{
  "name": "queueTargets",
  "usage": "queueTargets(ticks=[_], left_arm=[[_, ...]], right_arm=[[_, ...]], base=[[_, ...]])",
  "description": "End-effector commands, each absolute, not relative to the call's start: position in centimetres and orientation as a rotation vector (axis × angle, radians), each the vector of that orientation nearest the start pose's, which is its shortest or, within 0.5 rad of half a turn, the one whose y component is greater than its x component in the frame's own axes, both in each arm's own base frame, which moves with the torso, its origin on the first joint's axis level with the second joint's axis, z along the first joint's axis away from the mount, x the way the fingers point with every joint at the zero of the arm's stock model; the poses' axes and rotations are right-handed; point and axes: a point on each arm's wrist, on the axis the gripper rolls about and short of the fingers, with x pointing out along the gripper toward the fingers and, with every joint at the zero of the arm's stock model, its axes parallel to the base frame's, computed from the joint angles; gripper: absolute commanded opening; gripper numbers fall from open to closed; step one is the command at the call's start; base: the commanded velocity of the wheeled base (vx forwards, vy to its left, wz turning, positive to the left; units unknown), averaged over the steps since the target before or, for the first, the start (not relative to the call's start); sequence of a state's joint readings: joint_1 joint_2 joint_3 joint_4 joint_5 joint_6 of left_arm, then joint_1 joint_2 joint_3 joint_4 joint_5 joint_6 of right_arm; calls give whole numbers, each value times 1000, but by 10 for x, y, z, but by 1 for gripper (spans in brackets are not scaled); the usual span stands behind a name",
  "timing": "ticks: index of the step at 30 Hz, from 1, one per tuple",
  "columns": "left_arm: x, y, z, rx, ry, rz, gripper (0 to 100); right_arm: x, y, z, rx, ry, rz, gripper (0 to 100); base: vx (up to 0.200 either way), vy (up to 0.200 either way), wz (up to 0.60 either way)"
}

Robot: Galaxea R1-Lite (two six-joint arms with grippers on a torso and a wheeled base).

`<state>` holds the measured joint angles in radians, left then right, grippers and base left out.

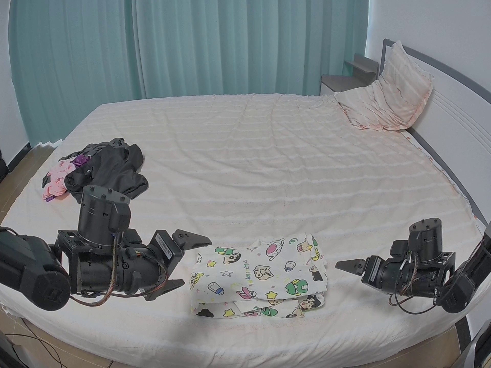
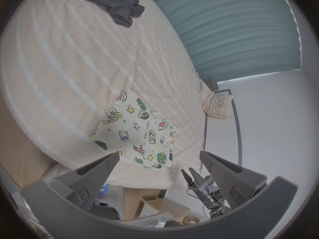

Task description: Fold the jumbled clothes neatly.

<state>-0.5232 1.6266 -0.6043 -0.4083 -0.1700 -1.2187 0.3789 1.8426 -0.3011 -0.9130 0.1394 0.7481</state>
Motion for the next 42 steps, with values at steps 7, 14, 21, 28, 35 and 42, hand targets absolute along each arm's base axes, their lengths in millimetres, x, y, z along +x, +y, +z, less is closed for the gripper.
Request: queueTargets(ticks=[7,14,21,28,35,42], left_arm=[[229,-108,134,-1113,946,-202,100],[231,-106,135,-1147,955,-223,100],[230,-105,134,-1146,955,-224,100],[227,-106,131,-1133,969,-226,100],[227,-107,131,-1132,970,-228,100],[227,-107,130,-1132,972,-225,100]], right_arm=[[238,105,47,617,806,255,100],[237,111,45,603,821,272,100],[242,107,41,586,820,258,100],[249,94,32,526,820,225,100],[252,93,25,499,832,216,100],[254,93,11,467,877,208,0]], base=[[0,114,0],[0,200,0],[0,114,0],[0,0,0],[0,0,0],[0,0,0]])
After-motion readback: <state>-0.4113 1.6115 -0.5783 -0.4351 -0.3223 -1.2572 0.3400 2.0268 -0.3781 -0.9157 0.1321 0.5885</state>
